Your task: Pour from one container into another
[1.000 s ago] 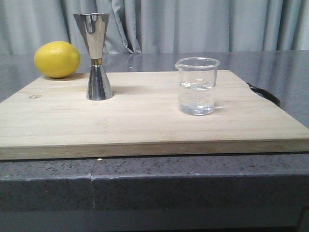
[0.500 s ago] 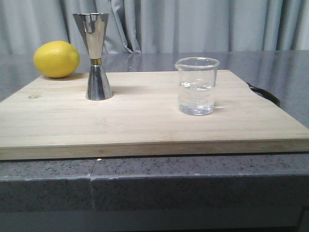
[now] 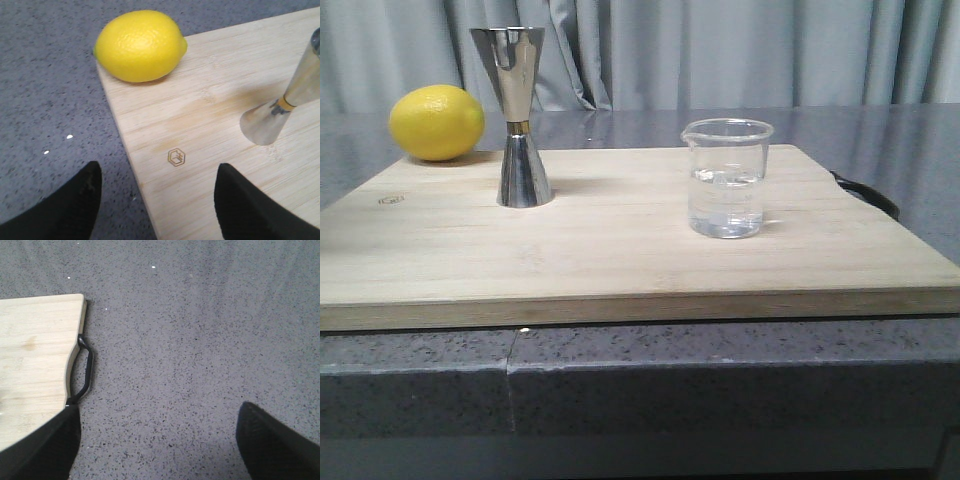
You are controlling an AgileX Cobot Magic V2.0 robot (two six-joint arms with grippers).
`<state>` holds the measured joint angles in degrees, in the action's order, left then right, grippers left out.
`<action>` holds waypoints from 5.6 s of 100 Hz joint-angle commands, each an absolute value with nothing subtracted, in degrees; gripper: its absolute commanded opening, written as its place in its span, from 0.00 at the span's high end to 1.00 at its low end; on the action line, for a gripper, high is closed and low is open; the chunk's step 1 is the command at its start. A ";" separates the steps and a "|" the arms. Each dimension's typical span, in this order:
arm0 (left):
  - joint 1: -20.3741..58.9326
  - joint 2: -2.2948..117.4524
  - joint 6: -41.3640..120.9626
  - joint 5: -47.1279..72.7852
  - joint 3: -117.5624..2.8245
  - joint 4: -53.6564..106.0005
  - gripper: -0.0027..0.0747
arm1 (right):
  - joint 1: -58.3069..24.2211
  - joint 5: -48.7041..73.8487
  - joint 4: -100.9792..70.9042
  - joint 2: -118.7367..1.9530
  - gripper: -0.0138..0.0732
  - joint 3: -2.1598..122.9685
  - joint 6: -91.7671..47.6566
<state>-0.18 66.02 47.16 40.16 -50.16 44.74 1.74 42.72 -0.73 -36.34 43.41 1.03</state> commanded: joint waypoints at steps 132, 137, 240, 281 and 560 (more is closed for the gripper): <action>6.58 95.79 130.04 71.98 -49.15 106.70 0.40 | 1.92 39.07 -1.43 -36.87 0.18 45.58 0.49; 7.24 96.28 131.02 71.98 -49.92 106.70 0.40 | 1.92 39.18 -1.58 -36.87 0.18 45.58 0.49; 9.72 98.29 130.53 71.99 -54.91 106.80 0.70 | 1.92 39.18 -1.58 -36.87 0.18 45.58 0.49; 9.72 93.84 130.04 71.99 -54.99 106.80 0.70 | 1.92 39.18 -1.58 -36.87 0.18 45.58 0.49; 10.28 90.10 124.18 71.11 -55.35 106.80 0.70 | -39.44 -54.91 -11.20 -79.78 0.18 20.52 -10.67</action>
